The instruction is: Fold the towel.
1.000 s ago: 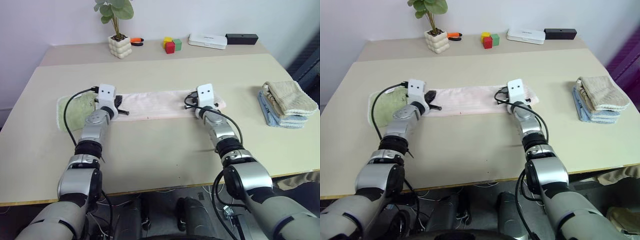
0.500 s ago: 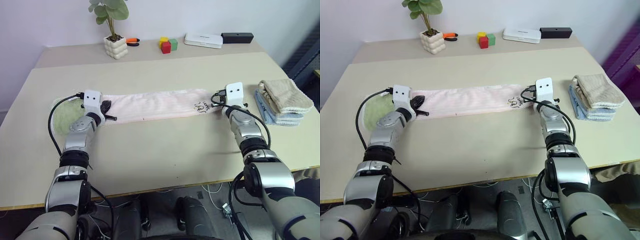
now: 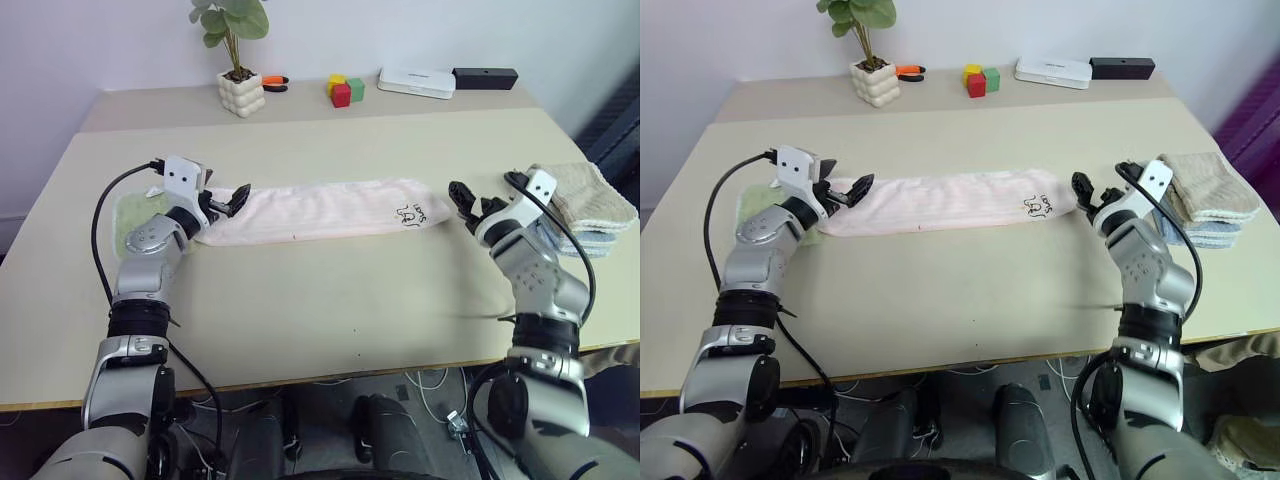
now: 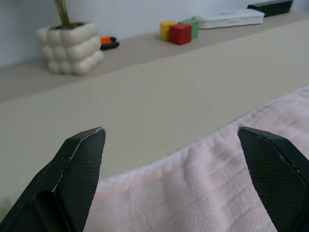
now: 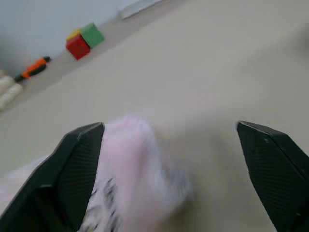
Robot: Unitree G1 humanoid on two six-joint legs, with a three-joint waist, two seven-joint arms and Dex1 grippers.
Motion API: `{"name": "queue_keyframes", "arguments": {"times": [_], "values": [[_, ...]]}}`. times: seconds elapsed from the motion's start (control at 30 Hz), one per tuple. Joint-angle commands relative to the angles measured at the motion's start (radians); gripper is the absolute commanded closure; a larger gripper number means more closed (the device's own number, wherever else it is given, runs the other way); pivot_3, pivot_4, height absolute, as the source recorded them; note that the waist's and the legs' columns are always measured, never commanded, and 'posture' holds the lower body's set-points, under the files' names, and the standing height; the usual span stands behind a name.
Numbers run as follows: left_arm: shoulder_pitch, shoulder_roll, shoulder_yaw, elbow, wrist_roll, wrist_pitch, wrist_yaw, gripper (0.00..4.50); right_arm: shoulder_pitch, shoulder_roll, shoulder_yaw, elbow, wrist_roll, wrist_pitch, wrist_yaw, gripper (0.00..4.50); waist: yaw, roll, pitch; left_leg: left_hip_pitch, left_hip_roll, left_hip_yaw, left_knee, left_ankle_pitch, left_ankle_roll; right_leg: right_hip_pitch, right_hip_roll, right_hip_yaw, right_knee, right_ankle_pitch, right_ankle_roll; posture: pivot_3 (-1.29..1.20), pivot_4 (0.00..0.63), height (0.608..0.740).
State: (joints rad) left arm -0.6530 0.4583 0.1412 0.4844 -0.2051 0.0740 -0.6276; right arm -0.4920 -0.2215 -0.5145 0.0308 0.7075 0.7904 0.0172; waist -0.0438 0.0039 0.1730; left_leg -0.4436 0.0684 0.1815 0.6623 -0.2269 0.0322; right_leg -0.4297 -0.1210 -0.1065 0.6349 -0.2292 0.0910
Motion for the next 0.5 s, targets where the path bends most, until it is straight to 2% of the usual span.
{"name": "queue_keyframes", "arguments": {"times": [0.03, 0.1, 0.23, 0.5], "values": [[0.002, 0.054, -0.036, -0.079, -0.014, -0.061, -0.151, 0.03, 0.048, 0.097, -0.031, -0.196, 0.175, 0.143, -0.136, 0.05, 0.000, 0.000, 0.000, 0.000, 0.000, 0.000, 0.000, 0.000, 0.000, 0.000, 0.000, 0.000, 0.000, 0.000, 0.000, 0.00, 0.150, 0.740], [0.024, 0.089, -0.052, -0.118, -0.037, -0.089, -0.262, 0.03, 0.061, 0.145, -0.049, -0.212, 0.213, 0.151, -0.192, 0.05, 0.001, 0.000, 0.000, -0.001, 0.000, 0.000, 0.000, -0.001, 0.001, 0.000, 0.000, 0.000, 0.000, 0.000, 0.000, 0.00, 0.150, 0.740], [0.059, 0.146, -0.036, -0.194, -0.152, 0.008, -0.444, 0.03, 0.048, 0.193, -0.052, -0.186, 0.244, 0.134, -0.261, 0.05, 0.002, 0.000, 0.000, -0.001, 0.000, 0.001, 0.000, -0.001, 0.001, -0.001, 0.000, 0.000, -0.001, 0.000, 0.000, 0.00, 0.150, 0.740], [0.131, 0.192, -0.027, -0.328, -0.228, 0.148, -0.500, 0.03, 0.015, 0.203, -0.023, -0.089, 0.200, 0.040, -0.273, 0.05, 0.000, 0.000, 0.000, -0.001, 0.000, 0.001, 0.000, -0.002, 0.004, 0.000, 0.000, 0.000, -0.002, 0.000, 0.000, 0.00, 0.150, 0.740]]}}
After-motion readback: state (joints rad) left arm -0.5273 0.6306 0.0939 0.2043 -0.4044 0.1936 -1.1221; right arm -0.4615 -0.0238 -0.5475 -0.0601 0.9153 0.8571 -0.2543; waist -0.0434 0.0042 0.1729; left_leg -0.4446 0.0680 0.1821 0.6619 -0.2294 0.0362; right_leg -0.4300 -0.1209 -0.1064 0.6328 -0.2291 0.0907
